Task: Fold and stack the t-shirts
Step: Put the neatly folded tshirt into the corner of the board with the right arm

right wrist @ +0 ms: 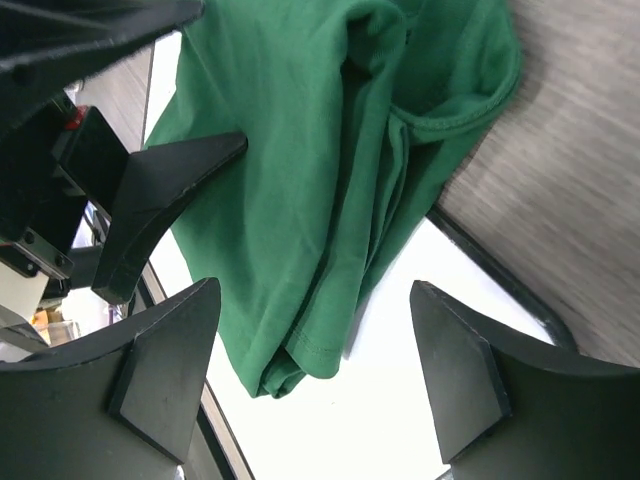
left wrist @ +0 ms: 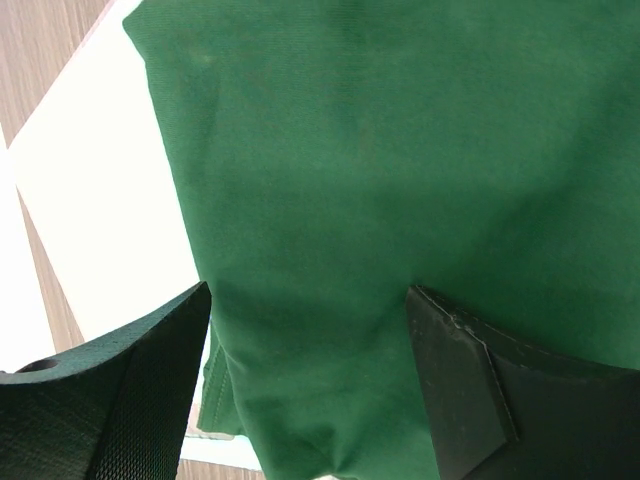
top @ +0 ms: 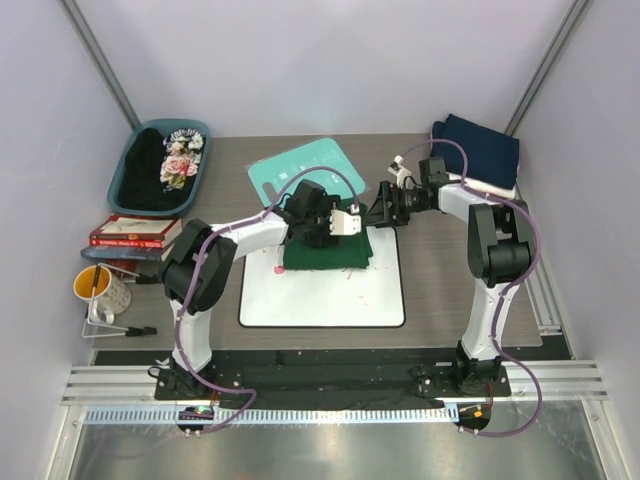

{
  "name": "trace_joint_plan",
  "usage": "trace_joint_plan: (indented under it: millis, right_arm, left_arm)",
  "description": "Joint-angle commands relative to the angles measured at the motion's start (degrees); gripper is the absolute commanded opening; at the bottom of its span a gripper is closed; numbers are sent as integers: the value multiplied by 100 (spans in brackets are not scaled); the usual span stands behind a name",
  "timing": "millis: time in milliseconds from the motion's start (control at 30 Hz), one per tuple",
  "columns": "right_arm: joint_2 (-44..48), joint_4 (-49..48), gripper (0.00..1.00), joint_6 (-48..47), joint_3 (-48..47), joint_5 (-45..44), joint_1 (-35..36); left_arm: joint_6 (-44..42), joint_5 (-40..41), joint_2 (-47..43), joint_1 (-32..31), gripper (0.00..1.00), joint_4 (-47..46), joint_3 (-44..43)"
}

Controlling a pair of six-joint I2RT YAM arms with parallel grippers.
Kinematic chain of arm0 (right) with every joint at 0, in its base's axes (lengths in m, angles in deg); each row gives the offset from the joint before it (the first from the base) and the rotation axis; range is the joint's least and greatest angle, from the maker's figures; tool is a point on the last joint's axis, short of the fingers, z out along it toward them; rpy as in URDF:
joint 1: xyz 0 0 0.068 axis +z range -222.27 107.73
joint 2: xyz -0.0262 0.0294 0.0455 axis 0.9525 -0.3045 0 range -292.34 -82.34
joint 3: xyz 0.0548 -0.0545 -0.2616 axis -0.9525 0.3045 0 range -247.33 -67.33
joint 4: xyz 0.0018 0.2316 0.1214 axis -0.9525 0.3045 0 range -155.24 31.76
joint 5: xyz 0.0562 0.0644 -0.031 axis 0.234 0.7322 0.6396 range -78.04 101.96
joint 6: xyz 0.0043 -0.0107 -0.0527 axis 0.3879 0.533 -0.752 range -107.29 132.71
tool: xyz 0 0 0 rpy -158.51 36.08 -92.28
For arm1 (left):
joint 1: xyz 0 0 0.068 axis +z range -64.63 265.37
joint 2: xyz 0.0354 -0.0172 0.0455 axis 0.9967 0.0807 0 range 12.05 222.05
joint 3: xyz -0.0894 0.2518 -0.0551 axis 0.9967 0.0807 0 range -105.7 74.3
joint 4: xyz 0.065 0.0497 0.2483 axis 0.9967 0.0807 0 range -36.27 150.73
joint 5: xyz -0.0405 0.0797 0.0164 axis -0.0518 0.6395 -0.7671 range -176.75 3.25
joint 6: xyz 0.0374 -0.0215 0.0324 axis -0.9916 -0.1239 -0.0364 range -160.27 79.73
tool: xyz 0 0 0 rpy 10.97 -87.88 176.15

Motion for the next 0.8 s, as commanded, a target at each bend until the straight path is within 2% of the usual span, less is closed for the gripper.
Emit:
trace_joint_plan:
  millis: [0, 333, 767]
  right_arm:
    - [197, 29, 81, -75, 223, 95, 48]
    - [-76, -50, 80, 39, 364, -37, 259]
    - [-357, -621, 78, 574, 391, -204, 1050]
  left_arm:
    - [263, 196, 163, -40, 79, -253, -281]
    - [597, 302, 6, -57, 79, -464, 105]
    - [948, 389, -469, -57, 78, -754, 755]
